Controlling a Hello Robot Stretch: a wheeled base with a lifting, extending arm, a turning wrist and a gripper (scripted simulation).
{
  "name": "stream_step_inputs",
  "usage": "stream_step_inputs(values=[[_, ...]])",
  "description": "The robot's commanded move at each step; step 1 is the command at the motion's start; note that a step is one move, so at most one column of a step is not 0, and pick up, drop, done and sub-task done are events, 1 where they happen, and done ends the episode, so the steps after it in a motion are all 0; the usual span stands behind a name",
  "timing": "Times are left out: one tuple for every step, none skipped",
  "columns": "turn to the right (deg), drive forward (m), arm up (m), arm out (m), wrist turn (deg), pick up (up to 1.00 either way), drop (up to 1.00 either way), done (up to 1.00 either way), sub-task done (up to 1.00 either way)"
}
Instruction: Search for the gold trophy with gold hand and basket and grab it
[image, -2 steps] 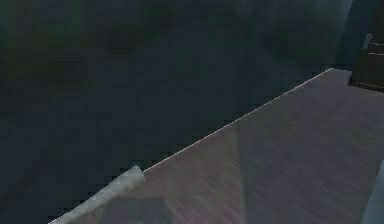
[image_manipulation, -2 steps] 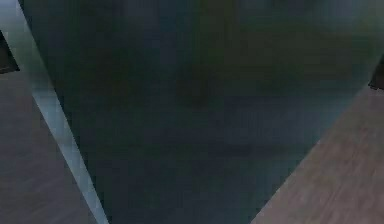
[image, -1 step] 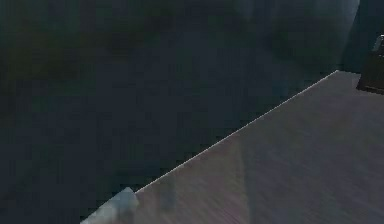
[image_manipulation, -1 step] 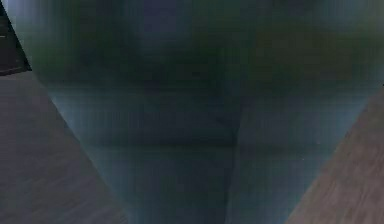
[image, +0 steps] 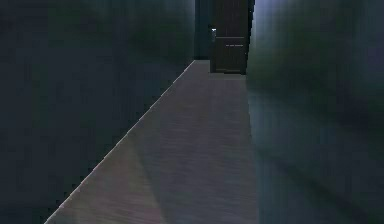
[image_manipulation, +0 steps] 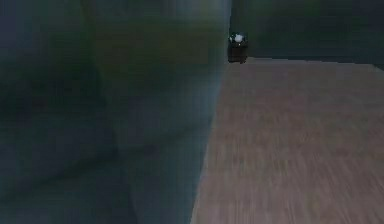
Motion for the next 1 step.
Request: stream_step_inputs(values=[[0.0,1.00,0.00,0.00,0.0,0.00,0.00,0.00,0.00]])
